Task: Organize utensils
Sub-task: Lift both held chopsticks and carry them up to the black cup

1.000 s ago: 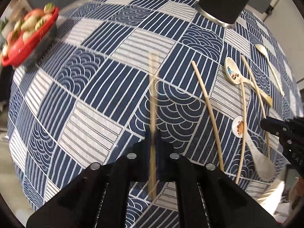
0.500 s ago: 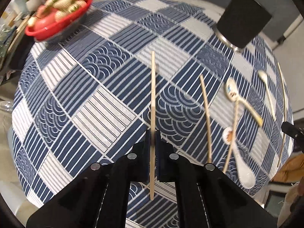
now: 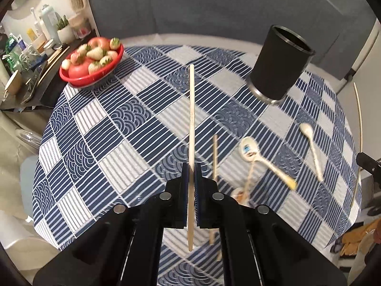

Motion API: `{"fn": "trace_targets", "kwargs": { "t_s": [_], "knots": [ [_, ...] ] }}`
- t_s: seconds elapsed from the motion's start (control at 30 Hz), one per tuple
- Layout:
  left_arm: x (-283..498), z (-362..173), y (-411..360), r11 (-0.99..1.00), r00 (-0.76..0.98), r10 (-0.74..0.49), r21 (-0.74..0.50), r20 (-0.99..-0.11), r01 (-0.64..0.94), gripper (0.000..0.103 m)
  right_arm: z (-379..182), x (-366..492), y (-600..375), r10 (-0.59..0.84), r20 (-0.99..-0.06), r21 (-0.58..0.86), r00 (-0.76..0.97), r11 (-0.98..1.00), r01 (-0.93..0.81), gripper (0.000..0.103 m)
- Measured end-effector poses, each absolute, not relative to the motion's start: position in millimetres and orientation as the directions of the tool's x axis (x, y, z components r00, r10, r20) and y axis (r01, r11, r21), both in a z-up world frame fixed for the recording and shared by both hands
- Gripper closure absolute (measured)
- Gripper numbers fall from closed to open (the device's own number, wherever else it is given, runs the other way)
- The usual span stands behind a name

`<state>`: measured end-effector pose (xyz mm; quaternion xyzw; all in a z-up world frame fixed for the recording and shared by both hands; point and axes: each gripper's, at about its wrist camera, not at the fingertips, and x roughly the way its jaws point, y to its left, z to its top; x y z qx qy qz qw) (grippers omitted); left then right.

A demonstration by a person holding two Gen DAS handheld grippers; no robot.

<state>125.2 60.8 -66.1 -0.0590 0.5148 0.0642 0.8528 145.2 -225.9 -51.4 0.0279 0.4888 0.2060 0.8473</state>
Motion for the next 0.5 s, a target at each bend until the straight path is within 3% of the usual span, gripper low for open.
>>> {"fn": "trace_targets", "kwargs": {
  "t_s": [0.5],
  "knots": [
    [143, -16, -3, 0.985, 0.545, 0.124, 0.035, -0.829, -0.170, 0.098, 3, 172, -271, 0.466, -0.686, 0.232, 0.559, 0.868, -0.440, 0.098]
  ]
}}
